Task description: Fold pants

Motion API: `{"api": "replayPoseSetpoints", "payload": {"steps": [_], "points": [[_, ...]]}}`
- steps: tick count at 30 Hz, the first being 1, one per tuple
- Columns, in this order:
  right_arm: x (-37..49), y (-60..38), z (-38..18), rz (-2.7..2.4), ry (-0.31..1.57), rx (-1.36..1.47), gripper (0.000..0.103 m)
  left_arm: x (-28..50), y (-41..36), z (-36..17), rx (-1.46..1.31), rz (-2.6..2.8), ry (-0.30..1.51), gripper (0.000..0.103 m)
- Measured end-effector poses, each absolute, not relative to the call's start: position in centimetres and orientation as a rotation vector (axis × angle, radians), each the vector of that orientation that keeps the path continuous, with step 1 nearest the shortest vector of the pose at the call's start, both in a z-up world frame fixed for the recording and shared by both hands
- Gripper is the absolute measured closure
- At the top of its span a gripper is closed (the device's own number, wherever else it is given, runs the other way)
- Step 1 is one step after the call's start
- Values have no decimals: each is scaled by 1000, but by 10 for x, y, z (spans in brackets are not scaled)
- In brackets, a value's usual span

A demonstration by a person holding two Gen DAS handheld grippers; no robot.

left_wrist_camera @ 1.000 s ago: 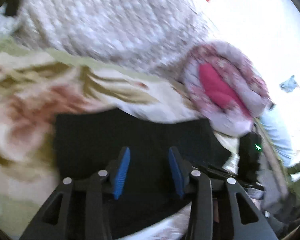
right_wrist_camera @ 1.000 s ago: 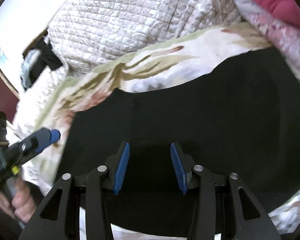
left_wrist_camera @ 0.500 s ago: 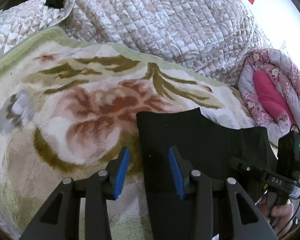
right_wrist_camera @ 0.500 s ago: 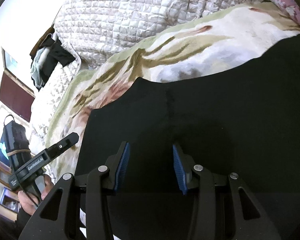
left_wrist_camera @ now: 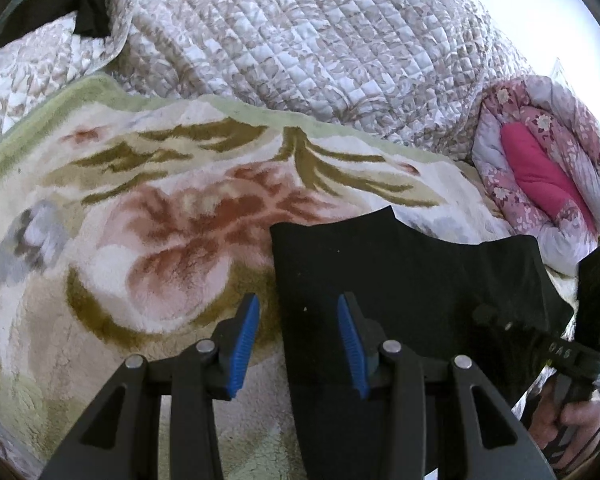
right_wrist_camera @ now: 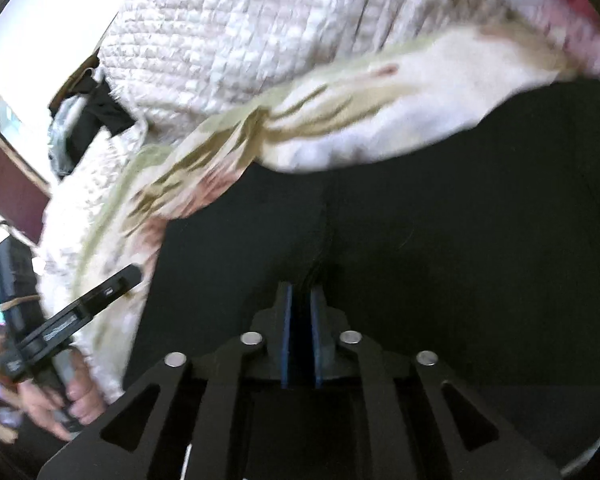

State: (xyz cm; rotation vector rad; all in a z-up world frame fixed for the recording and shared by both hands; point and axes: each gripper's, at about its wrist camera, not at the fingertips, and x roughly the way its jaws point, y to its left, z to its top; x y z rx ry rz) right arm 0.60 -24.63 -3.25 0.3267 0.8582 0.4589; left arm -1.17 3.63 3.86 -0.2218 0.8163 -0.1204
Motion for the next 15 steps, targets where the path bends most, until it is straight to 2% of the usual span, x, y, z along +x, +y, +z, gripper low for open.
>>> {"api": "replayPoseSetpoints", "payload": {"steps": [4,8,9,15], "points": [[-4,-253,-14,459,750,296,89,-14,30,42,-217,-160,793,60],[1,-234,-28,533,835,245,89,-13,14,38,-182,-215,811,60],[6,-230,-38,503,889,217,93,-12,10,34,-171,-225,832,60],[0,-249,-26,480,821,278,90,-12,5,26,-143,-213,854,59]]}}
